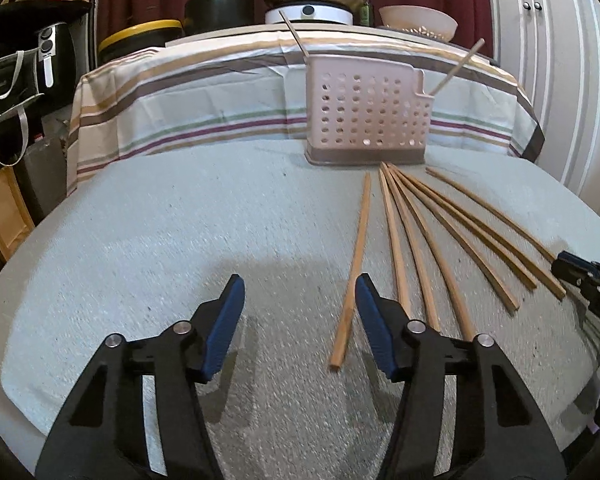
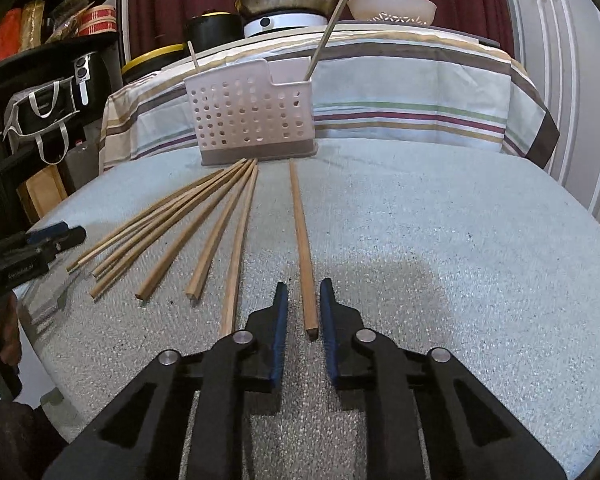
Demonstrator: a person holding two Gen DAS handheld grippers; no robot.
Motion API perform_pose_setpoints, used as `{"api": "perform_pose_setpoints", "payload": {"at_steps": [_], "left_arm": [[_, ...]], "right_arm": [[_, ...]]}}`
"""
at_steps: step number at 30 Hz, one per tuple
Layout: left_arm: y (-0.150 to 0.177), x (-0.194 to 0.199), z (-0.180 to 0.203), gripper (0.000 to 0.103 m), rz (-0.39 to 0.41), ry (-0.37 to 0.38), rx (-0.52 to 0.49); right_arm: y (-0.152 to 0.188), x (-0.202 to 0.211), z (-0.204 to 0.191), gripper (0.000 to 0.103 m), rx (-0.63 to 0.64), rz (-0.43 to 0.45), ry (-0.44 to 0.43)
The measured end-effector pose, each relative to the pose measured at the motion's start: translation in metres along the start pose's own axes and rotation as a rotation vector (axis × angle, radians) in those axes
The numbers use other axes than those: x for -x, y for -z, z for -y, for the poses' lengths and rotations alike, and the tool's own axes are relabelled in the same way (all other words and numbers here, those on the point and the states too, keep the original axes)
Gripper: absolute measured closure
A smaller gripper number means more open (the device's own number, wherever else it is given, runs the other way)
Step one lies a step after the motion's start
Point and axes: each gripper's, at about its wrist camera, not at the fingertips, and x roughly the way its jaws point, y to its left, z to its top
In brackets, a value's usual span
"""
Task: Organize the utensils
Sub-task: 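Lower the left gripper onto another chopstick while the right gripper grasps one, then lift both held chopsticks and carry them over the caddy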
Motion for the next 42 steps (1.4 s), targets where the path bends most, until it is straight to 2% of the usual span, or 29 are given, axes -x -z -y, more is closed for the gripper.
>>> {"api": "perform_pose_setpoints", "payload": {"at_steps": [6,10,14,20,28,42], "left_arm": [[0.006,-0.001,0.007,0.058,-0.019,0.026,-0.019],[0.011,-0.005,0.010,0.075,-0.045,0.049,-0.025],[0.014,-0.002,0.013,0.092,-0.033,0.060,-0.032],[0.016,0.000,0.017,0.097,-0.021,0.067,-0.049],[0.013,0.007,0.018,0.097,0.015,0.051,-0.062],[-0.021,0.044,0.014,0.097,0.163,0.020,-0.044]], "right_arm": [[0.002,0.001,0.000,0.091,-0.001,0.004,-0.001],[0.002,0.001,0.000,0.092,-0.002,0.006,-0.002],[0.002,0.001,0.000,0.092,-0.007,0.010,-0.004],[0.003,0.002,0.001,0.095,-0.019,0.012,-0.013],[0.001,0.006,0.000,0.096,-0.015,0.029,-0.007],[-0.028,0.039,-0.006,0.096,0.009,0.132,0.013]]}}
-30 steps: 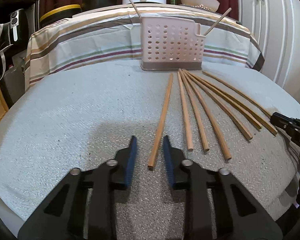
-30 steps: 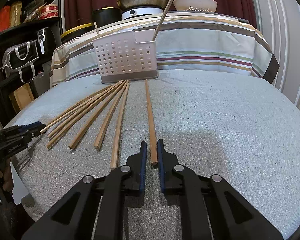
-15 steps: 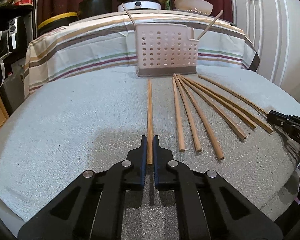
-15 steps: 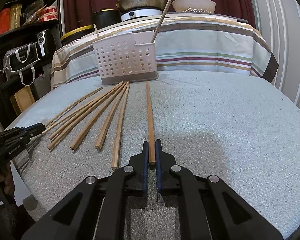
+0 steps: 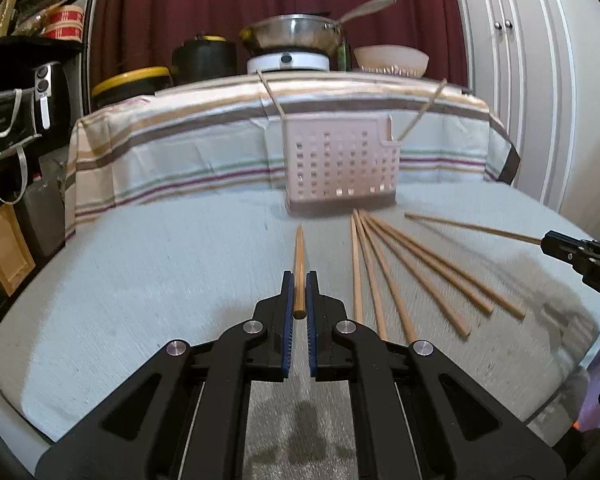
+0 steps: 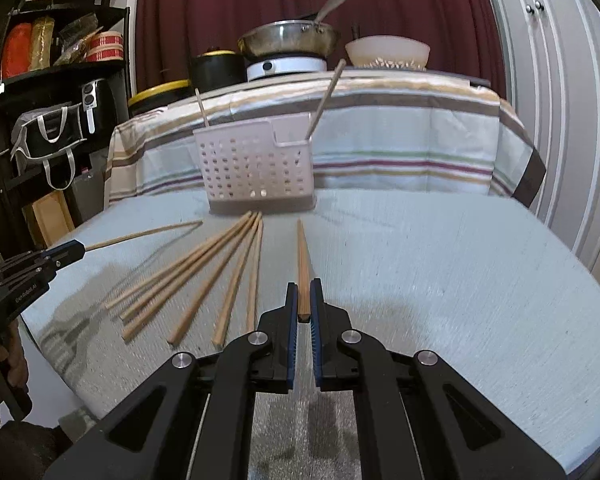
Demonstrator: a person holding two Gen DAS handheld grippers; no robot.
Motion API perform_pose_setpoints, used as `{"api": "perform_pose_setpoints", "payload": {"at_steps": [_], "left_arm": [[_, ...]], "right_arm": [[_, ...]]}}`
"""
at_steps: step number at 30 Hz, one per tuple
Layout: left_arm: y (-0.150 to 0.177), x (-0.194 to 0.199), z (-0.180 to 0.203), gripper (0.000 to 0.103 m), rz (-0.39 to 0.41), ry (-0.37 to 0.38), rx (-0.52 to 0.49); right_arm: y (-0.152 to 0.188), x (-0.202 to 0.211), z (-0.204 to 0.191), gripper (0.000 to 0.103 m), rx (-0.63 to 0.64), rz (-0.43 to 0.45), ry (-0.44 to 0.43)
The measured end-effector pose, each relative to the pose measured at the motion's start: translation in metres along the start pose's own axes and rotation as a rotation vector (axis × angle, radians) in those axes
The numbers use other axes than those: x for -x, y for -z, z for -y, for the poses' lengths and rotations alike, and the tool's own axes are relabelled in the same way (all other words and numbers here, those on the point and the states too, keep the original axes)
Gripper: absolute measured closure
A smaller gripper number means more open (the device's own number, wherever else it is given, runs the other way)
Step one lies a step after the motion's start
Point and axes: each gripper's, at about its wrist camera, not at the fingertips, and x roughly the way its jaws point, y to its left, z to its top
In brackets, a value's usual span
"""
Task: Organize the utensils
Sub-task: 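Lift both held chopsticks and carry them over the caddy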
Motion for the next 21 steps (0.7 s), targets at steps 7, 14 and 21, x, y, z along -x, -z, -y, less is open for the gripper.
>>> {"api": "perform_pose_setpoints", "payload": {"at_steps": [7,14,21], "left_arm": [[-0.027,0.015,-0.003,0.097,0.057,-0.022,0.000],[-0.056,0.020,-0.009,0.097,0.088,-0.027,0.016],[-0.082,0.009,-0.016,0.097,0.094,-0.022,0.019]], "right_arm": [[-0.023,0.012,-0.002,0.096,0.008,0.049,0.006],[-0.048,0.018,-0.002,0.096,0.004,0.089,0.006],[-0.072,0.010,-0.002,0.096,0.007,0.112,0.004]]}}
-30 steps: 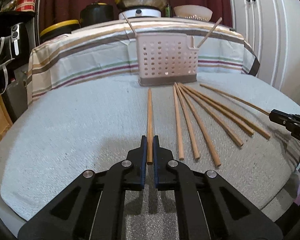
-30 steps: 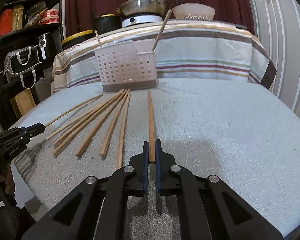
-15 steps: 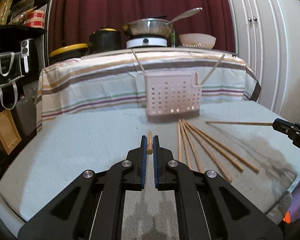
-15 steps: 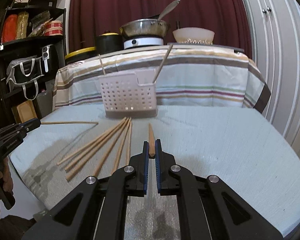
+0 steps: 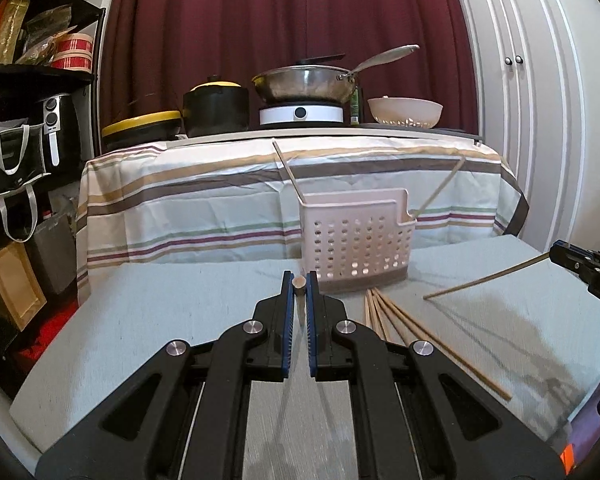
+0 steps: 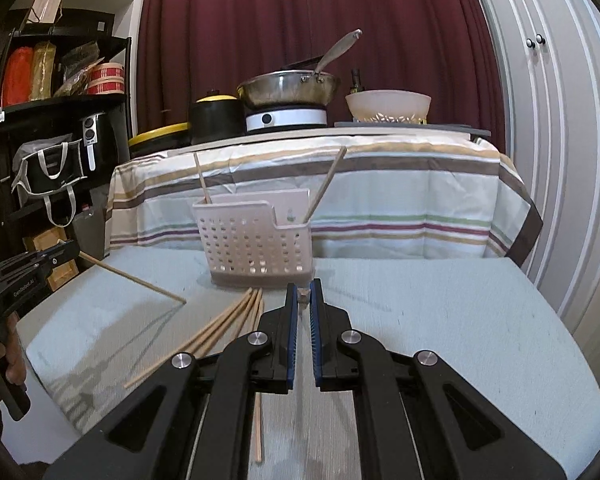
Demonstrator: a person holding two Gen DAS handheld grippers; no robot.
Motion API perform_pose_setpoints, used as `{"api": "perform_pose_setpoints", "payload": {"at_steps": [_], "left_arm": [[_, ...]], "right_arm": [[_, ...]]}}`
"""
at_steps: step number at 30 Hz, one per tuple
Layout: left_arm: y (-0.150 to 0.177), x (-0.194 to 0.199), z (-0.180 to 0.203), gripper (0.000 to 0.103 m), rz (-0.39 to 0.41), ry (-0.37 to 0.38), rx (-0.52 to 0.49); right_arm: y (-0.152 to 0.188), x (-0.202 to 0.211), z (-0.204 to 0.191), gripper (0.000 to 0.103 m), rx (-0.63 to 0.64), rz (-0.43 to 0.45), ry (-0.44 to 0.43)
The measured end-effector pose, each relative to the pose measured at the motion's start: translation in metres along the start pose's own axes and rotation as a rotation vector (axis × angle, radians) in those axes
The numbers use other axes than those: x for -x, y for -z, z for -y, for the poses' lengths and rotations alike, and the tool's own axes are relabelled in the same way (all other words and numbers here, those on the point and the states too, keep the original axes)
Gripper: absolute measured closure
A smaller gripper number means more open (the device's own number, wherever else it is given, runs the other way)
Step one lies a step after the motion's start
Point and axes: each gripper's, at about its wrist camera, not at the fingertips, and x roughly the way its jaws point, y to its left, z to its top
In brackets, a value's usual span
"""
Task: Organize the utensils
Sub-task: 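Lift both held chopsticks and carry them over the caddy, then drop both chopsticks into the caddy and open both grippers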
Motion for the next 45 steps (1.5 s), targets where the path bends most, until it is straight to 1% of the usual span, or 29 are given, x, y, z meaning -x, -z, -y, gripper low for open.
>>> {"api": "perform_pose_setpoints", "payload": {"at_steps": [12,14,26,31,37,45], "left_arm": [[-0.041,-0.037,-0.013,0.097,0.014,0.008,0.011],[-0.045,-0.045,-0.015,0.097,0.005,0.006,0.012],[-0.059,-0.066,-0.021,0.097,0.026,-0.002,0.021],[-0.066,-0.065,-0.021,0.097,0.042,0.000,0.016],[-0.083,-0.054,-0.021,0.097,0.070,0.036,0.028],[-0.132,-0.037,-0.018,0.097,0.159,0.104,0.027]], "right_arm": [[-0.038,-0.026,-0.003,0.096,0.031,0.046,-0.008],[-0.043,-0.031,-0.003,0.096,0.032,0.052,-0.007],[-0.066,-0.057,0.001,0.096,0.029,0.080,0.004],[-0.075,-0.060,-0.001,0.096,0.024,0.084,-0.010],[-0.088,-0.052,-0.004,0.096,0.014,0.105,-0.043],[-0.125,-0.041,-0.011,0.096,0.030,0.192,-0.089]]}}
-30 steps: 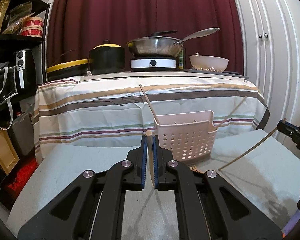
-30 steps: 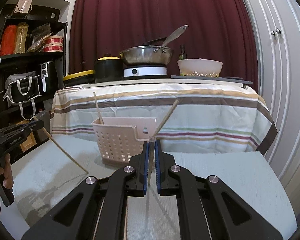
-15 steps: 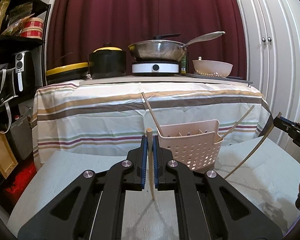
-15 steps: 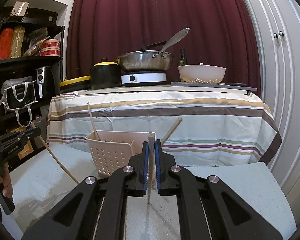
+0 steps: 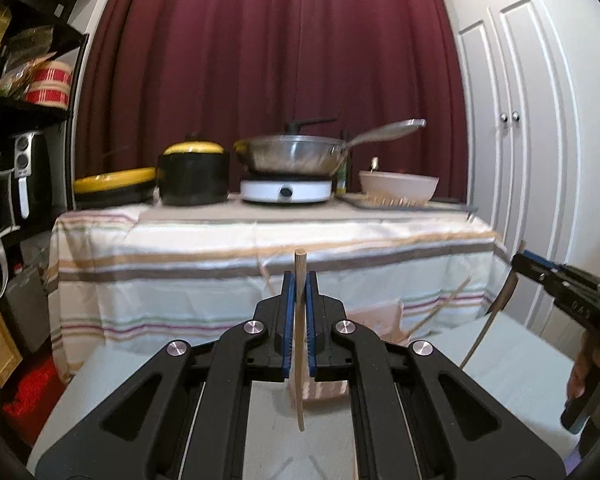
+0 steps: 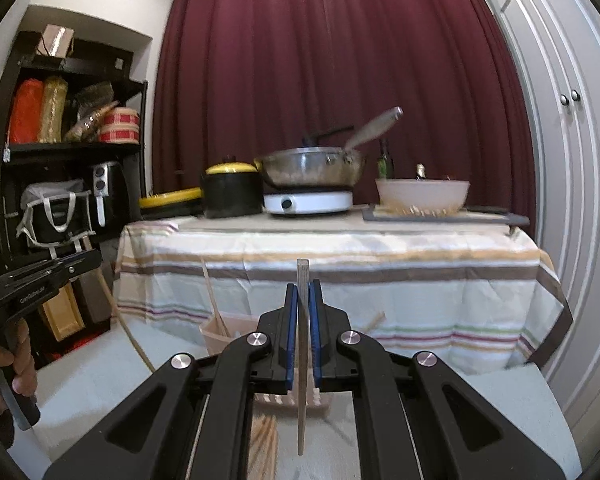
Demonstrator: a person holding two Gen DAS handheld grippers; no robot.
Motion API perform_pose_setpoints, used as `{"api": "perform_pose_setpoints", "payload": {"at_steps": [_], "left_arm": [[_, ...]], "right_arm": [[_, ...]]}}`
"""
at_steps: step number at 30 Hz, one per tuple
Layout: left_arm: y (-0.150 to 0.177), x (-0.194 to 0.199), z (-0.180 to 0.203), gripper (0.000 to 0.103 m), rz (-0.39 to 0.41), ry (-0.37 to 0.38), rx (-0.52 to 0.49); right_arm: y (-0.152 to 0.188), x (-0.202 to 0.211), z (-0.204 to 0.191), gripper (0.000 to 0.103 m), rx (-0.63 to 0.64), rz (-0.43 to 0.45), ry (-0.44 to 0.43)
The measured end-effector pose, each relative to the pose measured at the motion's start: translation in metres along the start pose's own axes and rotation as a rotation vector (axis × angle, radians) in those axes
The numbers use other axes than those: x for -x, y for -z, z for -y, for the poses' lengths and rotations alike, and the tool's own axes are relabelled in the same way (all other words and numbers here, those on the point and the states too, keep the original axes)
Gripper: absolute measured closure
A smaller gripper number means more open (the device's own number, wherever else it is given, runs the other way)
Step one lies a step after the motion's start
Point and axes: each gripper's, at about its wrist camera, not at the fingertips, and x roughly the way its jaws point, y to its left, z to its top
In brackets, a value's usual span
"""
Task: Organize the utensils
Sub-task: 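Drop both chopsticks into the caddy and open both grippers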
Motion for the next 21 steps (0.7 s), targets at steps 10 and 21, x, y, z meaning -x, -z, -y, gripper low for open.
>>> {"api": "perform_pose_setpoints", "payload": {"at_steps": [10,21], "left_arm": [[-0.059,-0.022,0.009,0.097,0.120,0.015,-0.015],[-0.062,-0.091,0.015,0.097,0.122,0.005,-0.007]], "right_arm": [[-0.058,-0.021,-0.003,0.096,0.023,0.153,-0.034],[-0.056,-0.080,-0.001,0.096,0.031,0.146,-0.028]]}}
